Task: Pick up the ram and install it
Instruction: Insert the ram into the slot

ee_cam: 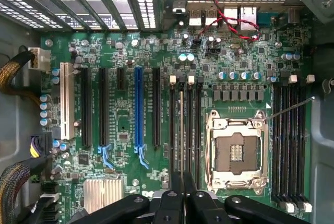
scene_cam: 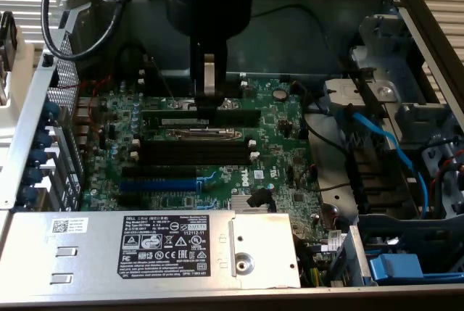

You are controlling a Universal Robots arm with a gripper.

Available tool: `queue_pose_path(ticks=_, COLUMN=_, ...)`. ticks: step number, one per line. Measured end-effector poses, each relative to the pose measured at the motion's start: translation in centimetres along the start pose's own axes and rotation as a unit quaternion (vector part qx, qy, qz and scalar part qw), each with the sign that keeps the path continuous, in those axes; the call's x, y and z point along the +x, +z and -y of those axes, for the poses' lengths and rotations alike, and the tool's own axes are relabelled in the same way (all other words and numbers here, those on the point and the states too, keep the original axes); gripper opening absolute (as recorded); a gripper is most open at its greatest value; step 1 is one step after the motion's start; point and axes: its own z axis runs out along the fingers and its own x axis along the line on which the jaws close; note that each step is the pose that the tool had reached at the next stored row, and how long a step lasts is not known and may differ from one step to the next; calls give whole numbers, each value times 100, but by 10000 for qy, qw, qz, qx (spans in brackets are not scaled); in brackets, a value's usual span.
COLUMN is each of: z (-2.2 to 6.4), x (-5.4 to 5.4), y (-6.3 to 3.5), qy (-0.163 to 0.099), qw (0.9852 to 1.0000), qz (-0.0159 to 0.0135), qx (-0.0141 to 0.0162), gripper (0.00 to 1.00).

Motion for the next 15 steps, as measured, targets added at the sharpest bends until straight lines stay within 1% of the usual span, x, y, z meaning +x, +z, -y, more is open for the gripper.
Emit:
queue_pose_path(ticks=1, z=0, x=22, y=28, qy=0, qw=10000, qz=0, qx=-2, gripper=12)
queue_pose_path(ticks=3, z=0, x=29, y=82, qy=0, qw=10000, qz=0, qx=-18, gripper=12)
queue_pose_path(ticks=4, z=0, x=29, y=107, qy=0, qw=10000, qz=-1, qx=-47, gripper=12)
queue_pose_path(ticks=5, z=-1, x=29, y=126, qy=1, qw=9999, qz=-2, qx=-102, gripper=12)
queue_pose_path(ticks=6, z=4, x=31, y=141, qy=2, qw=9998, qz=-4, qx=-175, gripper=12)
queue_pose_path(ticks=7, z=16, x=31, y=149, qy=3, qw=9997, qz=-6, qx=-224, gripper=12)
queue_pose_path(ticks=8, z=23, x=29, y=151, qy=-1, qw=9997, qz=-5, qx=-230, gripper=12)
queue_pose_path(ticks=15, z=23, x=-27, y=186, qy=-14, qw=9997, qz=-4, qx=-230, gripper=12)
